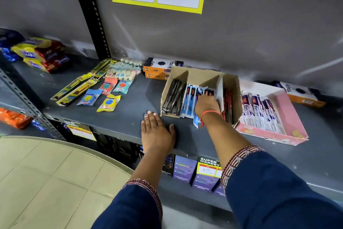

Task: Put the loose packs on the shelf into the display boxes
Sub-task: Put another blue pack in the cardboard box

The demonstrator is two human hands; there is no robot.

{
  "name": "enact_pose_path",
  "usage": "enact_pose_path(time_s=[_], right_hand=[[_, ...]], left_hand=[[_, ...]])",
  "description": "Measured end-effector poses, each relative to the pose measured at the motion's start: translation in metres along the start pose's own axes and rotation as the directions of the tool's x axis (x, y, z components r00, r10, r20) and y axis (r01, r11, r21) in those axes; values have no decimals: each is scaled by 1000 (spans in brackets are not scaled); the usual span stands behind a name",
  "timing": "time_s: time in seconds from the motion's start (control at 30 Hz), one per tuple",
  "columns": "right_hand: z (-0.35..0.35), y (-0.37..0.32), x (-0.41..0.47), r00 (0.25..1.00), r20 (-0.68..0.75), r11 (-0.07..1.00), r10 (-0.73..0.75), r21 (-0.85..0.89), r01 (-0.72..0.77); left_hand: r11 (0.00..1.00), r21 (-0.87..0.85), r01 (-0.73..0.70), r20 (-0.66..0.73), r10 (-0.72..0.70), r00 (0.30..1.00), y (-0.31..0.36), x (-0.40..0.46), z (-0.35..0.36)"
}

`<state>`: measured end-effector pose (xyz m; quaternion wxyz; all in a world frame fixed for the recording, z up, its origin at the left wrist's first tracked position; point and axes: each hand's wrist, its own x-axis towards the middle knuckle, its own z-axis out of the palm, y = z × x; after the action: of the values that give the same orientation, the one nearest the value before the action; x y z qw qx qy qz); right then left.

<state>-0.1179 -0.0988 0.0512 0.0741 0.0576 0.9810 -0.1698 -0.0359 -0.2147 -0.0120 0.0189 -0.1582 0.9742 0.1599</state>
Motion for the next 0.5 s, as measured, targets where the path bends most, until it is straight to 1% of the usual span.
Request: enact_pose_path(time_s=[0.27, 0.4, 0.5], right_hand=[[-10, 0, -10, 996, -1, 985, -84, -153, 83], [-21, 1, -23, 977, -63, 957, -203, -222, 185], [-13, 4, -41, 959, 3, 920, -283, -283, 272]], left_hand=[[1000, 1, -6, -13, 6, 1000, 2, -1, 0], [1000, 28, -10, -17, 11, 1000, 3, -1, 1], [999, 34, -7, -23, 8, 1000, 3, -1, 1]])
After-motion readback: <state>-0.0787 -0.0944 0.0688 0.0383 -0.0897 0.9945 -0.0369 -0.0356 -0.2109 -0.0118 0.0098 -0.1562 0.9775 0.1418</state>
